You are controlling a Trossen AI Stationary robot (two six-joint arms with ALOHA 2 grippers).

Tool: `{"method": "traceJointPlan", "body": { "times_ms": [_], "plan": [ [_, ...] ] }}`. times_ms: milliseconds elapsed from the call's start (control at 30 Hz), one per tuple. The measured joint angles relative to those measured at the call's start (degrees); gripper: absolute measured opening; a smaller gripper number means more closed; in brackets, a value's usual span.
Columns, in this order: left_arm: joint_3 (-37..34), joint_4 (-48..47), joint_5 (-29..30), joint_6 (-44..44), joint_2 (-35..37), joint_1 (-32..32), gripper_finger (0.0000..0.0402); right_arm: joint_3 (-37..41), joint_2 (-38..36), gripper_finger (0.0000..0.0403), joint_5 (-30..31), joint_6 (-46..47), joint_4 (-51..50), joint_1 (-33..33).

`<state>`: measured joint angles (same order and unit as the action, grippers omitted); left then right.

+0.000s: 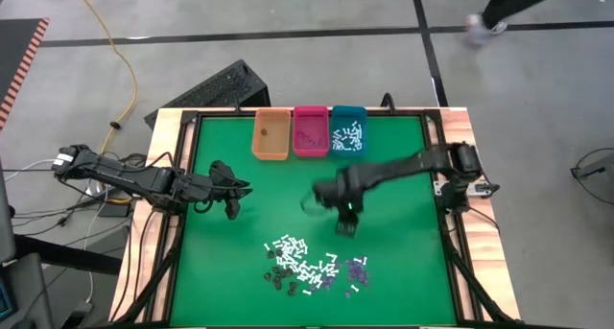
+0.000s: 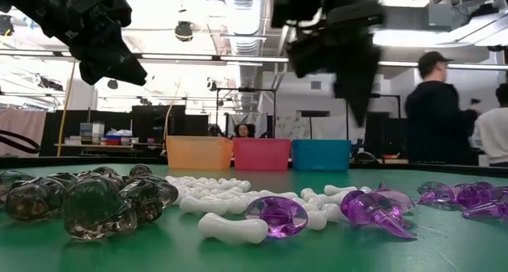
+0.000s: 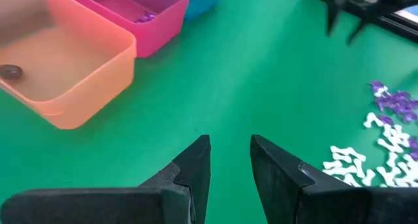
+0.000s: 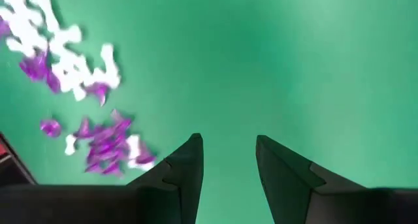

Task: Sort Halloween decoration
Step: Put the violet witch hat toy into the red bin

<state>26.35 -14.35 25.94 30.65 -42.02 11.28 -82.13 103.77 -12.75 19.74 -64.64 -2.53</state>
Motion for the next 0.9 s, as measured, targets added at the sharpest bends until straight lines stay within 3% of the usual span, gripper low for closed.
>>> {"method": "traceJointPlan", "body": {
  "times_ms": [200, 367, 533, 900],
  "plan": [
    [0.0, 0.05, -0.12, -0.94, 0.0, -0.01, 0.0099, 4.06, 0.0, 0.017, 2.56, 23.87, 5.9, -13.73],
    [0.0, 0.82, 0.45, -1.46, 0.0, -0.01, 0.0099, 4.68, 0.02, 0.017, 8.92, 35.95, 12.97, -20.44],
    [0.0, 2.03, 0.37, -1.44, 0.0, 0.01, 0.0099, 4.68, 0.15, 0.017, 15.35, 43.07, 13.99, -22.81],
    [0.0, 2.23, -0.2, -0.95, 0.0, 0.01, 0.0099, 4.68, 3.44, 0.02, 15.96, 47.45, 14.23, -24.77]
  ]
}}
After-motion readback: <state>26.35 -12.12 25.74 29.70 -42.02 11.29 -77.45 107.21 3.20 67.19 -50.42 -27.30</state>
